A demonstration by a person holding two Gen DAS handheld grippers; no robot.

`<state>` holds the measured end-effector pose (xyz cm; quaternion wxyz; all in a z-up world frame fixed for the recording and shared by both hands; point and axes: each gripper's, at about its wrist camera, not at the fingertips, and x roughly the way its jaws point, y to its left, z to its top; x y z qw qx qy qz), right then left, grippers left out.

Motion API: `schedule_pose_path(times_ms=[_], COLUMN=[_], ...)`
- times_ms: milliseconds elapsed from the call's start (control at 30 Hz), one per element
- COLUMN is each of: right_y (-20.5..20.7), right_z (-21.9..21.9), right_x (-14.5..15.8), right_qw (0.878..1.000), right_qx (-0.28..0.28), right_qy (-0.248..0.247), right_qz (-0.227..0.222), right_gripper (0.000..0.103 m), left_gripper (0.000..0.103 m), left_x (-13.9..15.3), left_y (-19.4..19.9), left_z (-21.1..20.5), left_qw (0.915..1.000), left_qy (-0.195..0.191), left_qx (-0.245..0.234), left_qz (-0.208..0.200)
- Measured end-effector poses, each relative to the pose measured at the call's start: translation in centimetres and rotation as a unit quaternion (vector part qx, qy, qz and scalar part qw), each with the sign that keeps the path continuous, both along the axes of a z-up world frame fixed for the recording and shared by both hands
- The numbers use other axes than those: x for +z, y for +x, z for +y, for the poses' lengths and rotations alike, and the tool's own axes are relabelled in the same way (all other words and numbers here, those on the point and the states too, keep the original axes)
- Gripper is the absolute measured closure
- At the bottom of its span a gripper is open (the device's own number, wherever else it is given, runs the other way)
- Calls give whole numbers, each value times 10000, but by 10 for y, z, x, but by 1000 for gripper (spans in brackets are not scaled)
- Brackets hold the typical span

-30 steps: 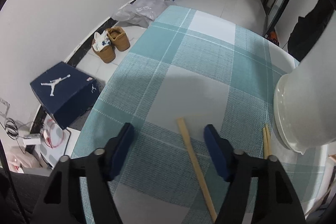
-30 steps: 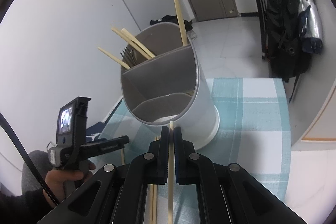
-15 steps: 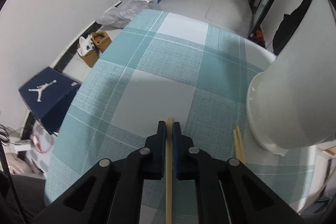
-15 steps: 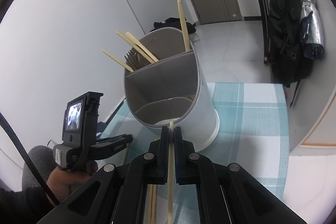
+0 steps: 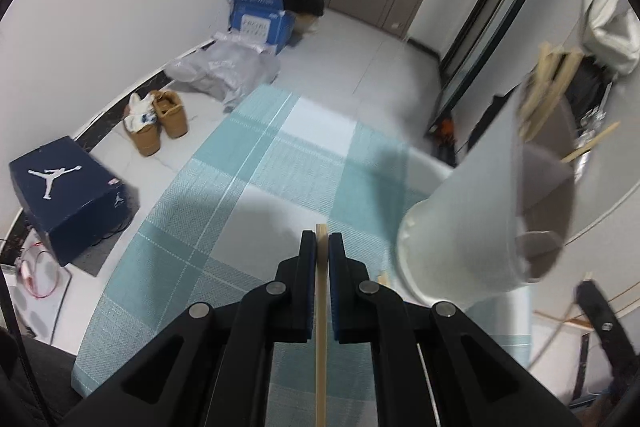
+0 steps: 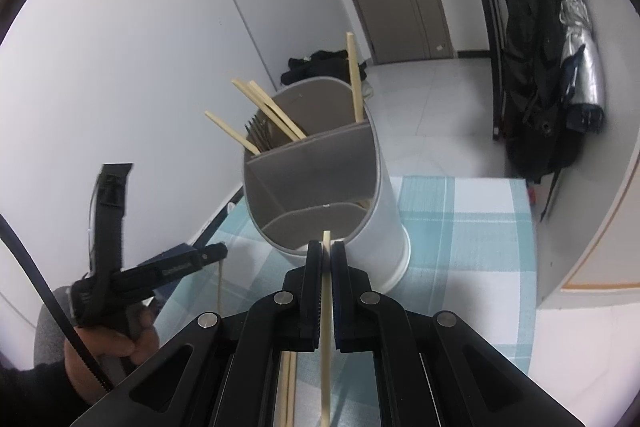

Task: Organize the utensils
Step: 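Lift both held chopsticks up over the white holder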

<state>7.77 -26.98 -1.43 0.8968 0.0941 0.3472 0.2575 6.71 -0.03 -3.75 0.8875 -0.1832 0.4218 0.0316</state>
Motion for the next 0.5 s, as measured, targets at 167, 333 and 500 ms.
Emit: schedule_pose_path(times_ms=[167,333,500], right_y=[-8,-15,-22], right_z=[0,0,-3], right_x=[7,13,15], right_qw=[9999,9995,9986], right_qx=[-90,-190,-417], right_qy=[20,48,-49], right_qz=[-140,-260,-316], right_gripper=[99,99,99], left_gripper=[101,101,101], left_x=[23,36,49], left_y=[-12,-24,-35], left_z=[3,3,0], left_qw=[9982,9961,9932], left_qy=[-189,-246,-89], left_qx=[-8,-76,-209], left_qz=[-572,-849,-1143])
